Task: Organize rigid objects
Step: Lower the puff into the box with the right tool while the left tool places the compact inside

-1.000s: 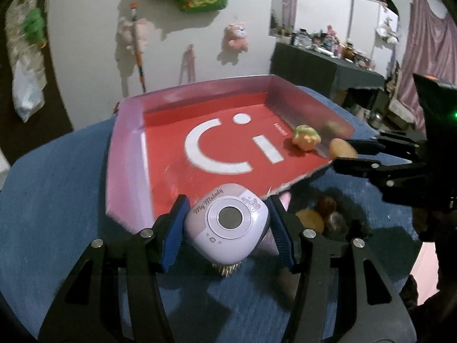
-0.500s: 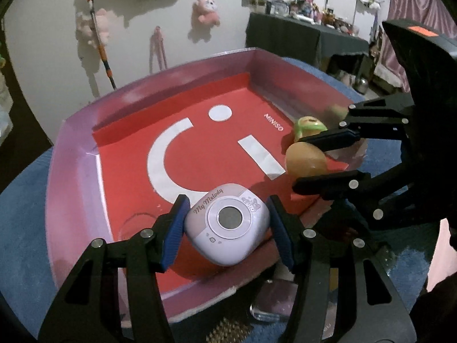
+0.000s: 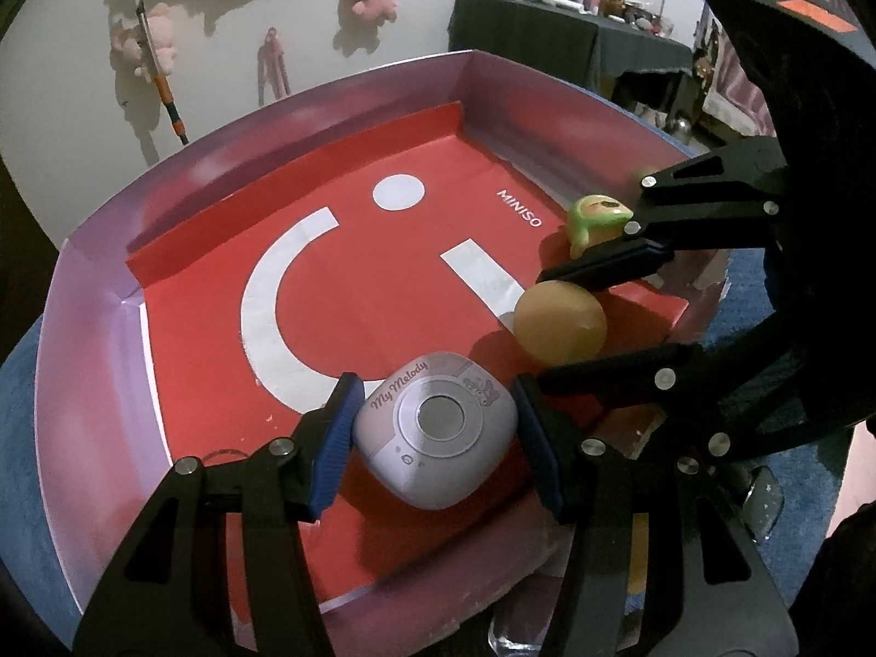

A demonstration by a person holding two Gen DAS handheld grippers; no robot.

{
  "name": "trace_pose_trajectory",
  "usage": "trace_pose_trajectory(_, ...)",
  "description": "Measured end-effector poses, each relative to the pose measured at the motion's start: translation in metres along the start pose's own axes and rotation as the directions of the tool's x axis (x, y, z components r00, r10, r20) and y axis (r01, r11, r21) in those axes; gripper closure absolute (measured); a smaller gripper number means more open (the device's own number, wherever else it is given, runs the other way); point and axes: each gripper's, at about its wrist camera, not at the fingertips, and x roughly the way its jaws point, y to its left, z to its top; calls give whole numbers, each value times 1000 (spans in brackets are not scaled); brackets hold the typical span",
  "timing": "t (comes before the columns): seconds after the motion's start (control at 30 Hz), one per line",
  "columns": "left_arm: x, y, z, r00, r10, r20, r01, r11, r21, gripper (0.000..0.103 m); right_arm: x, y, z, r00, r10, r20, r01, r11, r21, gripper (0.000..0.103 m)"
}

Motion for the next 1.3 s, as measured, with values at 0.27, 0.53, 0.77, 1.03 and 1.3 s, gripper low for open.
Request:
trace_pose_trajectory(0.27, 7, -1, 2, 1000, -11, -25, 11, 1000, 0, 49, 5, -5, 0, 1000, 21, -23, -21, 1000, 6, 63)
trace_pose_trajectory(0.53, 8, -2, 2, 1000, -5, -26, 5, 1000, 8, 49, 6, -4, -2, 999, 23, -33, -23, 1000, -7, 63)
trace_pose_trajectory(0.77, 8, -2, 2, 1000, -4, -26, 4, 1000, 10, 49, 7, -3, -2, 999, 21, -40, -22, 1000, -10, 62)
trace_pose_trajectory(1.03, 8, -2, 2, 1000, -3, -22, 3, 1000, 12, 49, 7, -3, -1, 999, 19, -43, -20, 1000, -12, 62)
trace_pose_trajectory(1.3, 6, -3, 2, 1000, 6, -15, -6, 1000, 21, 48, 8, -4, -1, 999, 19, -43, -19, 1000, -13, 60)
